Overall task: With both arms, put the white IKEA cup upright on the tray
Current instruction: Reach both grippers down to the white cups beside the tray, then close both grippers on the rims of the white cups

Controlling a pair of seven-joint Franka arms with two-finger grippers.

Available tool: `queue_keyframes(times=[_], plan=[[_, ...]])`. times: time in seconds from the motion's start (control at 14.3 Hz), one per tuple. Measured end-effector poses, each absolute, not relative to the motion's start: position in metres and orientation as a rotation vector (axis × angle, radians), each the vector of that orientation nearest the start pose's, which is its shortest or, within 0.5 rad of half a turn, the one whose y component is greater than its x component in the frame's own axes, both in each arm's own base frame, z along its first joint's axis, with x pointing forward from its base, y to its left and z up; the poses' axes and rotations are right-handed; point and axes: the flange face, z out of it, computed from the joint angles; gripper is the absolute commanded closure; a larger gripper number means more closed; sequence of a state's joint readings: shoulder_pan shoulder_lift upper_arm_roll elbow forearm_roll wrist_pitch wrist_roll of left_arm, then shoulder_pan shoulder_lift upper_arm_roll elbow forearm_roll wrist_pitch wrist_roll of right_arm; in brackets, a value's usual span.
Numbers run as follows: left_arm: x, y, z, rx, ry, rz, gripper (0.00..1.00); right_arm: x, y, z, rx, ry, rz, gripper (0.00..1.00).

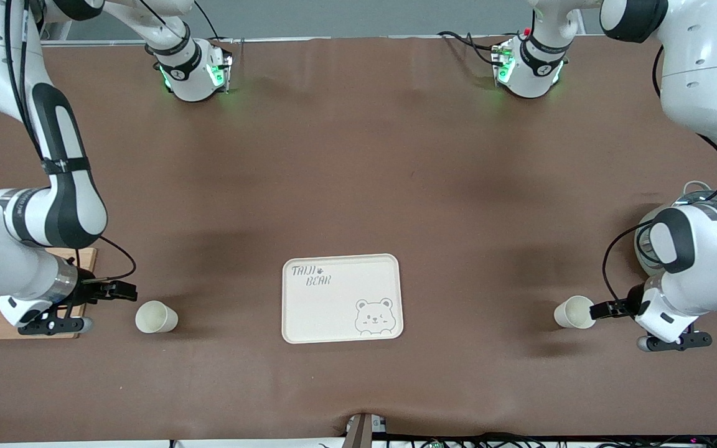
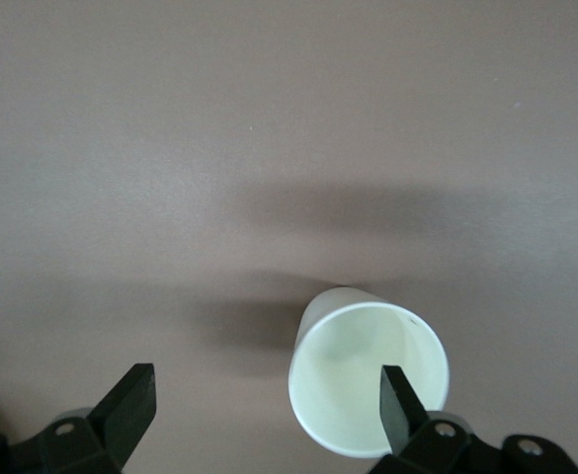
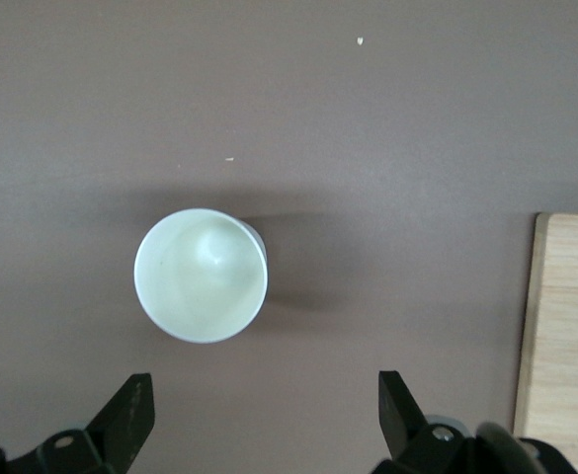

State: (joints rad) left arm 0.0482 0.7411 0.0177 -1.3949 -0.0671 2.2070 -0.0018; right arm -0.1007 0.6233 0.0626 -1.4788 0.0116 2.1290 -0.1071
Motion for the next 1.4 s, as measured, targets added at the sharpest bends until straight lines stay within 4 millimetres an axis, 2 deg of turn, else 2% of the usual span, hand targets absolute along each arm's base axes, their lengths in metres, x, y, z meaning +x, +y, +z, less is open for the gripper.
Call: queue_keyframes(times=[0.35, 0.56, 0.77, 0.91, 0.98, 1.4], plan=[[0.725, 0.041, 0.232, -3.177, -0.159, -0.111, 0.01, 0.726, -0.034, 0.280, -3.094, -0.077, -0.085, 0.00], [0.720, 0.036, 0.222, -3.182, -0.153, -0.104, 0.44, 0.730, -0.034, 0.260, -3.093, -0.073, -0.109, 0.00], [0.720, 0.032, 0.222, -3.187, -0.145, -0.105, 0.74, 0.731, -0.036, 0.236, -3.094, -0.067, -0.117, 0.00], [0.720, 0.031, 0.222, -3.188, -0.143, -0.110, 0.96, 0.731, -0.036, 0.227, -3.093, -0.066, -0.106, 0.00], [0.721, 0.030, 0.222, -3.188, -0.143, -0.111, 1.00, 0.731, -0.036, 0.224, -3.093, -0.065, -0.101, 0.00], [0.722, 0.028, 0.226, -3.190, -0.137, -0.124, 1.00, 0.733, -0.037, 0.219, -3.093, -0.063, -0.139, 0.00]])
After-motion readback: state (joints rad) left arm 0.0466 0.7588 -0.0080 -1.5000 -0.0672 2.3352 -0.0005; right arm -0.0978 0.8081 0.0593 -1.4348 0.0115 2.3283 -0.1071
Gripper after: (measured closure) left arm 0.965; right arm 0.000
